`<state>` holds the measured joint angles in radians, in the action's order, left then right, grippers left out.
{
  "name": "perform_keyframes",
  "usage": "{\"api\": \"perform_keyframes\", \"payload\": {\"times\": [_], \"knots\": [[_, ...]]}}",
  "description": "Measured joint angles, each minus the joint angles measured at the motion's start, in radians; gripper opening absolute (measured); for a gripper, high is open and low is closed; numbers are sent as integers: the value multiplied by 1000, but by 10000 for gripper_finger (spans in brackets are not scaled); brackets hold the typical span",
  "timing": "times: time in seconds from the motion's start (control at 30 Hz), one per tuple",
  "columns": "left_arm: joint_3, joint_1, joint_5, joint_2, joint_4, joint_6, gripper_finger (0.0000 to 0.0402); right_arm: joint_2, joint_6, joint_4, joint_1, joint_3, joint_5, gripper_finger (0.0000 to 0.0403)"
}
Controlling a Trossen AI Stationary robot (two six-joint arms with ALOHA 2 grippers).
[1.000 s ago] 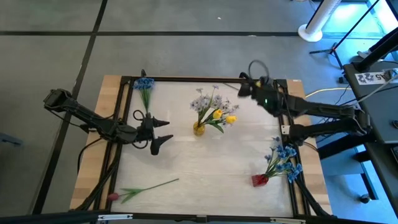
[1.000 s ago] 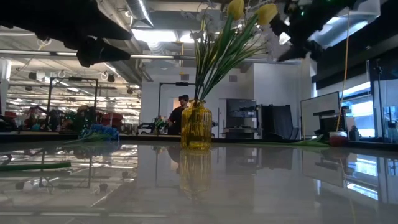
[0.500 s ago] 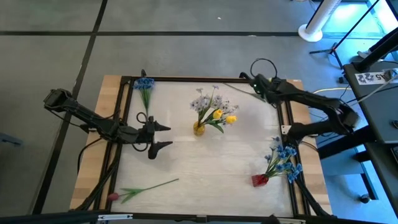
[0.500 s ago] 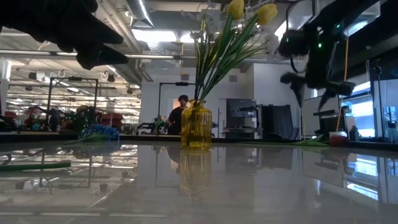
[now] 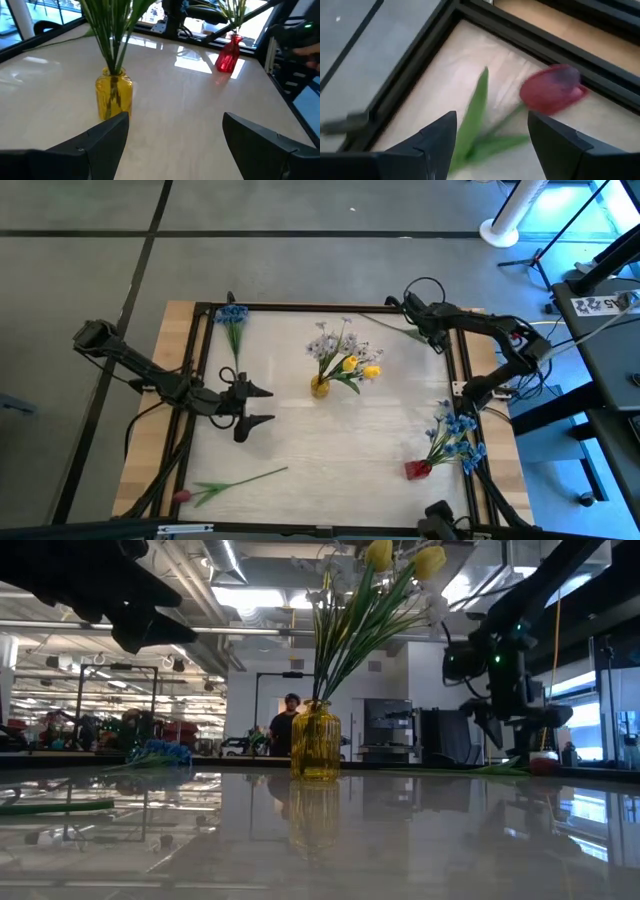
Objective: Sort flowers into vase by color
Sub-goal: Put the top red flower into the red vase
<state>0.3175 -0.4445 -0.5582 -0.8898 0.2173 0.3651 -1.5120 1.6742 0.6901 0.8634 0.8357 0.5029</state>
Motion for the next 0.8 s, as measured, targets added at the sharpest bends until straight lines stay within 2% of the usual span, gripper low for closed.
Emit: {"api": "perform_keyframes", "payload": {"times": [0.23, 0.47, 0.6, 0.8], "knots": [[0, -24, -1, 0, 0, 19, 318, -132, 20, -96, 34, 0, -51, 243], [0, -24, -7, 0, 0, -6, 318, -186, 90, -107, 23, 14, -12, 230], [0, -23, -7, 0, 1, -32, 318, -185, 78, -91, 18, 13, -25, 182], [0, -23, -7, 0, 1, -35, 318, -187, 29, -51, -26, 12, -16, 66]]}}
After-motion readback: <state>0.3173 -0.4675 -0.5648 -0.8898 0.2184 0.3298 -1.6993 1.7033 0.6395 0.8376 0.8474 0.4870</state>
